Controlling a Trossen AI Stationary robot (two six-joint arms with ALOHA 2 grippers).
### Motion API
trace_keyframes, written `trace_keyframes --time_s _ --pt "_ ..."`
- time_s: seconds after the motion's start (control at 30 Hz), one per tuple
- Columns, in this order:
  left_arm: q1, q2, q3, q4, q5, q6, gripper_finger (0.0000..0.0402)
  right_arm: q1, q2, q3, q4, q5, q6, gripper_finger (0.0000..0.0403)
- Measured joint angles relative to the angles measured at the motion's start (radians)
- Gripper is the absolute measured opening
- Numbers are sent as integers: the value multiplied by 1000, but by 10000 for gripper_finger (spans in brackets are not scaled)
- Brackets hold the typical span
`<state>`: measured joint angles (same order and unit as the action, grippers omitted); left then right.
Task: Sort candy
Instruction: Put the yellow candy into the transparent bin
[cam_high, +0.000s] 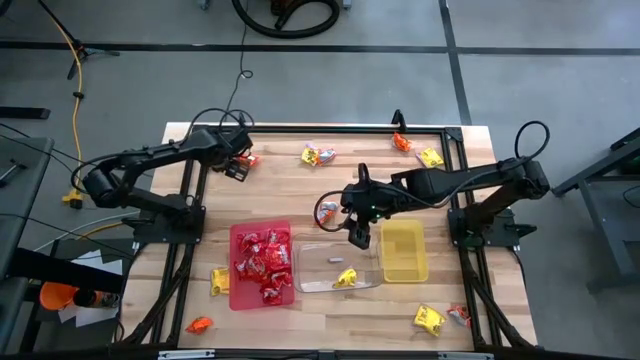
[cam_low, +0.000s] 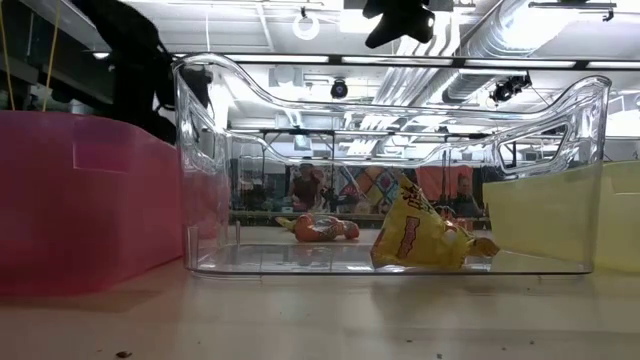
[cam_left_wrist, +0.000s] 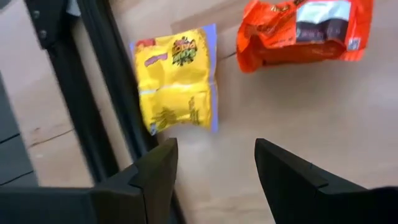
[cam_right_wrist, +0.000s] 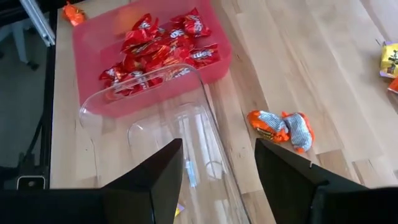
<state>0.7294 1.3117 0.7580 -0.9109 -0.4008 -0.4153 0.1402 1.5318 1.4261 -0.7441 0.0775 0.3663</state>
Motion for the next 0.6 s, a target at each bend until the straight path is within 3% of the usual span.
trace_keyframes --time_s 0.3,0.6 --pt "36 106 -26 80 -19 78 202 0 0 0 0 2 18 195" --pt "38 289 -26 157 -138 79 202 0 0 -1 0 45 52 195"
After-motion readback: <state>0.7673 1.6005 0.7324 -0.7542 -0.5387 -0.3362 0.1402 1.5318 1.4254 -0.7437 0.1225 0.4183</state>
